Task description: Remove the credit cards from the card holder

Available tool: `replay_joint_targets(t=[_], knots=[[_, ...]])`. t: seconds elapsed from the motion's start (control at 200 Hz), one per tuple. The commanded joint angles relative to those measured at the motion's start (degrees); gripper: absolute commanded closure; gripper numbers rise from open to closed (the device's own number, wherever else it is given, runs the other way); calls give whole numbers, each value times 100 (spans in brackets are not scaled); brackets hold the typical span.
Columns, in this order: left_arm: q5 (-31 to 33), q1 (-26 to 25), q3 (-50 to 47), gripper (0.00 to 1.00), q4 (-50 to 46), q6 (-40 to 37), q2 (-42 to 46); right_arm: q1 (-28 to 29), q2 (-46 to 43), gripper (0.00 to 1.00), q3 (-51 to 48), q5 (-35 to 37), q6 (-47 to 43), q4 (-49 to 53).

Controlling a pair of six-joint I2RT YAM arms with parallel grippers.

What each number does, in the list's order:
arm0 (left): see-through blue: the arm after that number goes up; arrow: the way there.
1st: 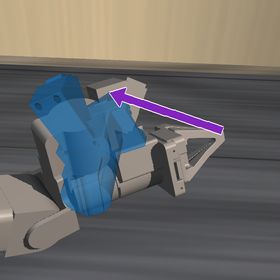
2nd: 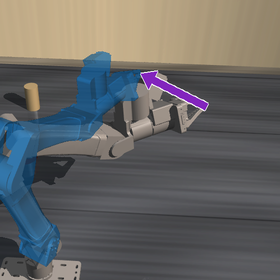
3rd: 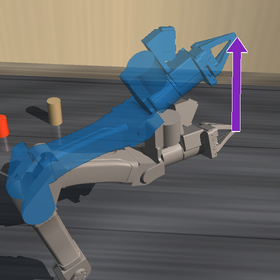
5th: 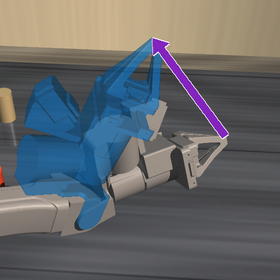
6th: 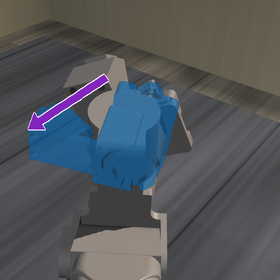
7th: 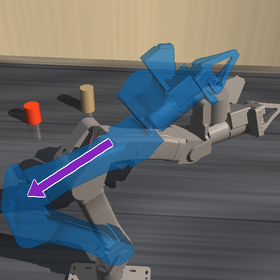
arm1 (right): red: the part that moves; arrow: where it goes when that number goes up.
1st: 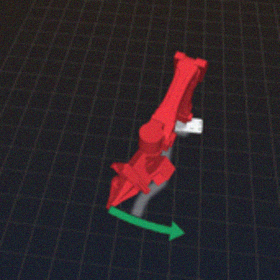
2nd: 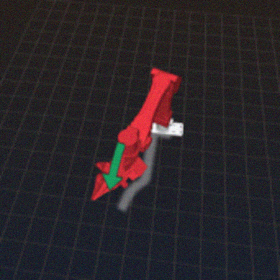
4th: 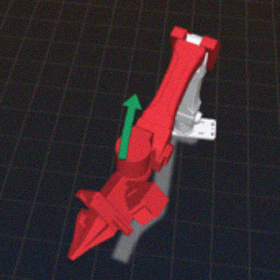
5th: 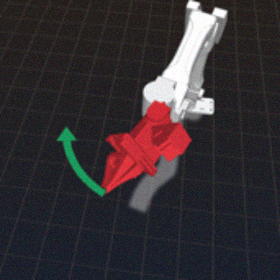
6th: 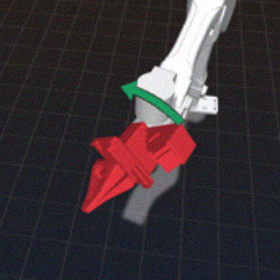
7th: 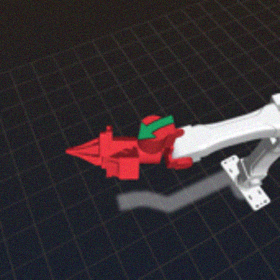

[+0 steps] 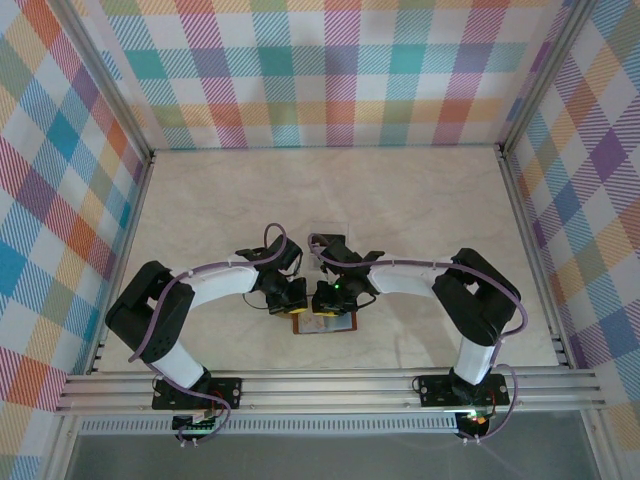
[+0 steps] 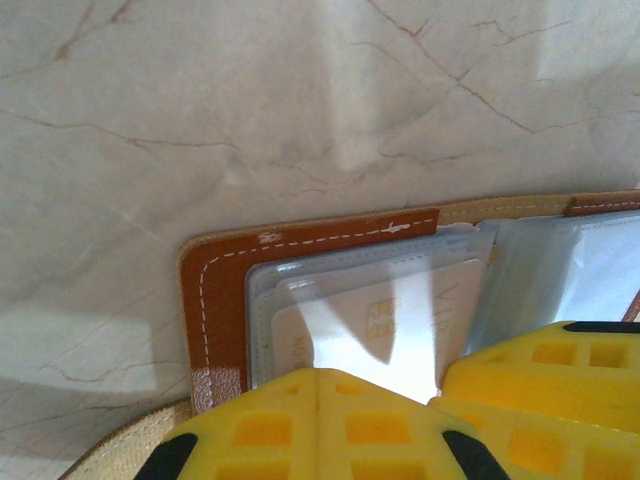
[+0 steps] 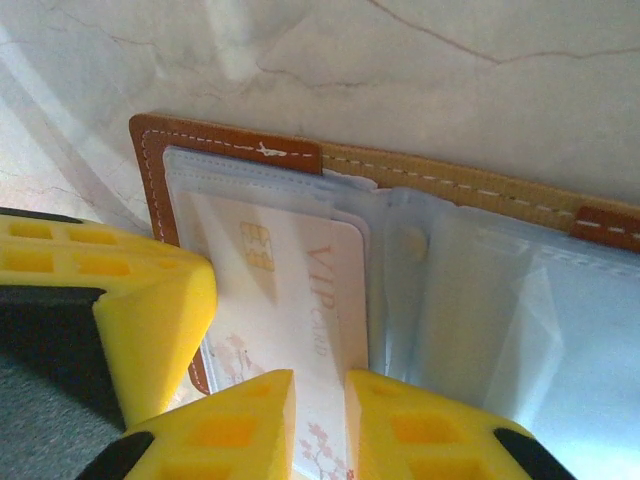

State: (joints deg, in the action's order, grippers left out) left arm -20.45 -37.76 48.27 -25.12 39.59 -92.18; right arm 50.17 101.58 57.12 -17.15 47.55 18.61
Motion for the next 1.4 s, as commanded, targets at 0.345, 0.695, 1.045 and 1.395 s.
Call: replay_joint_targets(t=[0.345,0.695,1.045,1.395], knots=[[464,-65,-58,96,-538,-178,29,-43,-421,76,-74,234,-73,559],[446,-91,40,96,-634,-215,10,-142,-267,75,-214,-155,-119,73],[481,-118,54,96,-625,-240,-227,-237,69,78,-346,-577,-219,-444],[480,-219,80,96,-564,-184,-325,-262,125,82,-509,-1027,-167,-976]])
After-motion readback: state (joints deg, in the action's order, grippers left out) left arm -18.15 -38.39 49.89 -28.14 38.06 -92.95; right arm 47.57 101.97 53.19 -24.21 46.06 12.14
